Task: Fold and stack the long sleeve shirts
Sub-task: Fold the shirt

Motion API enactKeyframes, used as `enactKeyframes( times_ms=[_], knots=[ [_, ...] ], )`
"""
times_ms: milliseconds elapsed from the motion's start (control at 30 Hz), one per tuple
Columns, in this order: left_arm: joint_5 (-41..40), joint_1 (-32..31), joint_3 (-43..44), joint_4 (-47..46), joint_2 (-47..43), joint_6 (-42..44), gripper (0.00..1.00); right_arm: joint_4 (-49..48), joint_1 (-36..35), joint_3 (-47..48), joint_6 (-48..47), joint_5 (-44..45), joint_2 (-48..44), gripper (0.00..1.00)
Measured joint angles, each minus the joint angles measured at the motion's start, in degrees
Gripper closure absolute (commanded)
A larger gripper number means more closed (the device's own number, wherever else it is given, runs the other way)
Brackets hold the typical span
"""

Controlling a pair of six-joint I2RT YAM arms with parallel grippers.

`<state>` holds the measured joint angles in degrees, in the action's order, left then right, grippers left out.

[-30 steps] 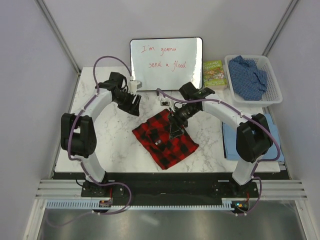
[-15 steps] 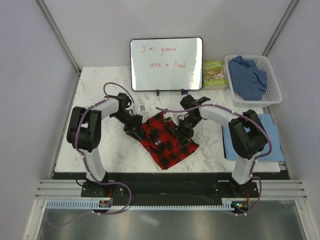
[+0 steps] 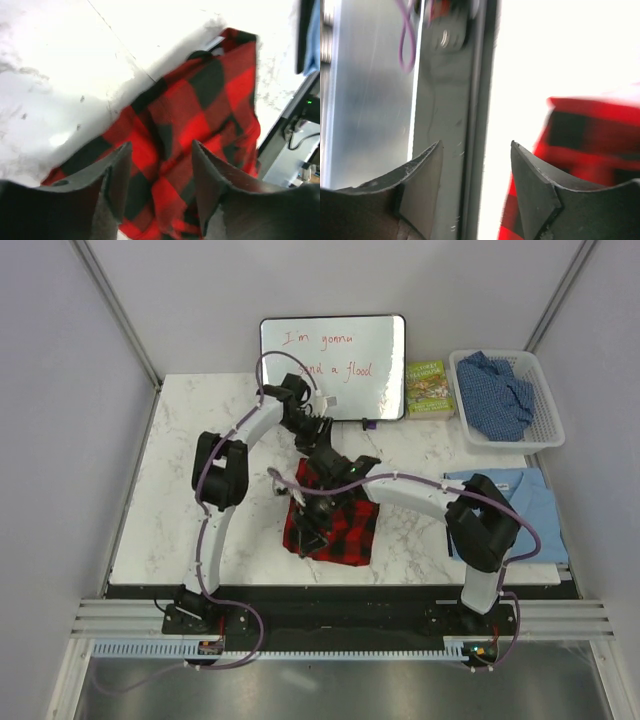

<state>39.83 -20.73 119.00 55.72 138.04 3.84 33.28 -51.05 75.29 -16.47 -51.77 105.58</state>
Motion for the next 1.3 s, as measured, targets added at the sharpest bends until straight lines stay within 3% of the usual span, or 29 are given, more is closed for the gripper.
enactKeyframes(
  times_ms=[133,233,333,467,633,867,967,1067,1100,1300],
  knots=[
    [1.36,2.56,-2.78,-2.60,-5.27,-1.66,0.36,-0.96,9.38,4.02,0.61,-0.90,-4.28,0.35],
    [2.45,10.01,-12.57,-5.22,-14.58,-2.14,0.31,2.40,18.23,4.94,-2.86,2.01,-6.49,0.36],
    [2.89,15.89,-25.38,-6.40,-25.57,-2.16,0.28,5.31,22.62,4.63,-6.56,6.21,-6.29,0.38],
    [4.55,14.95,-44.63,-6.54,-39.10,-2.25,0.27,8.31,22.95,1.22,-10.80,9.79,-6.25,0.43],
    [5.95,12.15,-59.34,-6.56,-42.01,-4.02,0.31,10.08,21.38,-6.10,-12.48,9.75,-6.64,0.48],
    [5.44,9.31,-63.89,-7.76,-41.79,-5.73,0.33,9.42,18.32,-9.14,-12.31,9.62,-4.46,0.51],
    [5.53,7.23,-63.71,-8.52,-39.95,-5.86,0.42,8.94,18.45,-9.11,-12.22,9.68,-2.67,0.52],
    [4.96,5.84,-62.60,-8.74,-35.69,-6.47,0.74,8.68,18.58,-9.09,-12.02,9.86,-1.73,0.52],
    [4.00,5.77,-61.66,-8.33,-34.05,-6.51,0.96,8.61,18.60,-9.03,-11.98,9.94,-1.46,0.53],
    [-0.48,9.86,-52.65,-4.09,-22.97,-6.12,0.98,7.58,18.56,-8.83,-10.95,10.05,0.72,0.53]
  ],
)
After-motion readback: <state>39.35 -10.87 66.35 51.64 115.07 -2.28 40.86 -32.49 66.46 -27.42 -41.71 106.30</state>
